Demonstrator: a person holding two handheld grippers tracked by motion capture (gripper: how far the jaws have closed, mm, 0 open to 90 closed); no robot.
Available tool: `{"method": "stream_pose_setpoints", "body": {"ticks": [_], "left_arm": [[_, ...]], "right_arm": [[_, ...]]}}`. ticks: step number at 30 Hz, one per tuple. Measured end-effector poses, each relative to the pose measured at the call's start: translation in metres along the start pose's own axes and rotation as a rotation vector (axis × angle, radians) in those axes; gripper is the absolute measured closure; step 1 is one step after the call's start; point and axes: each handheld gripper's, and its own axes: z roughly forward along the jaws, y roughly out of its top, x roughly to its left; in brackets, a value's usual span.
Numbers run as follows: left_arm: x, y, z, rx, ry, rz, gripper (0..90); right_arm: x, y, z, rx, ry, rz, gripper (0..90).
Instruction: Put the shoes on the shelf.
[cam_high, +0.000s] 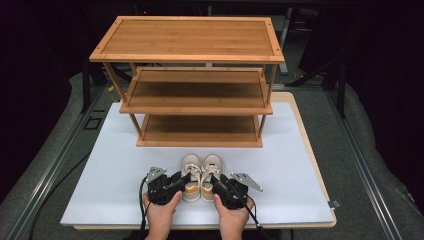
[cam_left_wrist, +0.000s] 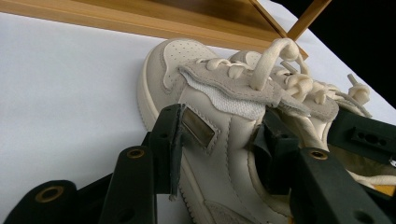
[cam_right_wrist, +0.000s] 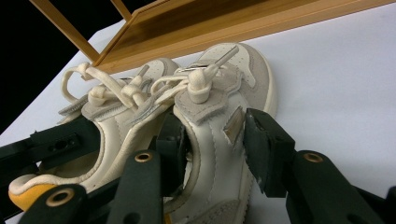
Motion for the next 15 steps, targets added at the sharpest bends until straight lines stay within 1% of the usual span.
{"method": "stream_pose_setpoints", "body": {"ticks": [2,3,6,8,10,11,12,14,15], "left_arm": [[-0.0005,0.0001,-0.0002,-0.001,0.004,0.006,57.3],[-0.0011,0.0002,-0.0001,-0.004,0.006,0.008,57.4],[-0.0011,0.0015,-0.0002,0.001,0.005,0.012,57.6],[-0.0008,0.0022,-0.0001,0.002,0.005,0.010,57.7],[-0.0008,0.0028,-0.0001,0.003,0.005,0.013,57.8],[-0.0006,0.0033,-0.0002,0.003,0.004,0.012,57.8],[-0.0005,0.0037,-0.0004,0.001,0.002,0.009,57.8],[-0.0001,0.0049,-0.0010,0.000,-0.001,0.009,57.8],[0.0003,0.0062,-0.0014,-0.001,-0.004,0.012,57.8]], "right_arm": [[0.0002,0.0002,-0.0006,0.004,-0.002,0.000,60.2],[0.0006,0.0004,-0.0013,0.013,-0.013,-0.001,60.3],[0.0005,0.0006,-0.0014,0.014,-0.012,0.000,60.3],[0.0001,0.0013,-0.0022,0.027,0.002,-0.001,60.3],[0.0004,0.0016,-0.0021,0.027,0.002,0.003,60.3],[0.0010,0.0014,-0.0013,0.017,-0.010,0.007,60.3],[0.0008,0.0017,-0.0012,0.017,-0.010,0.008,60.3],[0.0008,0.0020,-0.0007,0.009,-0.005,0.012,60.3],[0.0008,0.0025,-0.0005,0.005,0.006,0.013,60.4]]}}
